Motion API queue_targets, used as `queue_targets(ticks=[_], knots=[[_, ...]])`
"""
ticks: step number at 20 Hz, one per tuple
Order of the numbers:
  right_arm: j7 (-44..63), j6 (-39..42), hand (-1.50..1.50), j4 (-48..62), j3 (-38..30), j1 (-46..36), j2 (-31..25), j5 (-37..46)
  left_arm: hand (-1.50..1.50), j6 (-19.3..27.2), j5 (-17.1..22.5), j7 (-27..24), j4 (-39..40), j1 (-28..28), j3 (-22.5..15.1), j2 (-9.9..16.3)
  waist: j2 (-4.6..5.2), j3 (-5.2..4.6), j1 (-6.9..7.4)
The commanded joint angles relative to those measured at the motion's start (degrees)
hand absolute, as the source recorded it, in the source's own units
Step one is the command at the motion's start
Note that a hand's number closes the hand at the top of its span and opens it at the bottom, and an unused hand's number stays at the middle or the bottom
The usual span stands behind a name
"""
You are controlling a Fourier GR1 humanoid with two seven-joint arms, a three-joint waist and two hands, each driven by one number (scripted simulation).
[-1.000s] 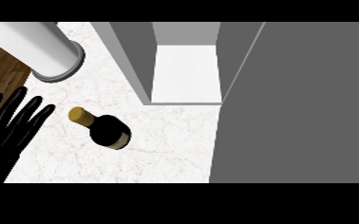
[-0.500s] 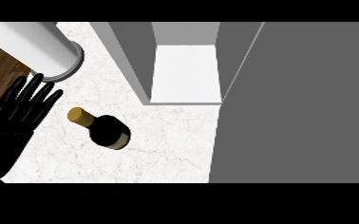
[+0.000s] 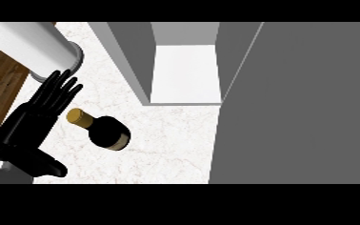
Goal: Pick up the wine, place it into the cabinet and close the cabinet
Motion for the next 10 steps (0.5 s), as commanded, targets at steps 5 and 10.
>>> queue_targets(ticks=[5,10], knots=[[6.26,-2.69,-1.50,-7.92,5.57,-0.69,1.86,2.45,-1.50,-4.63,-9.36,-10.95,18.58,-4.93,0.10,-0.20,-0.03,-0.06,-0.12],[1.69,0.26,-1.50,-4.29,0.95,0.64,1.13,-1.48,-1.50,-5.82,-17.80,-22.56,28.89,-6.21,-1.19,-1.18,0.02,-0.02,0.07]])
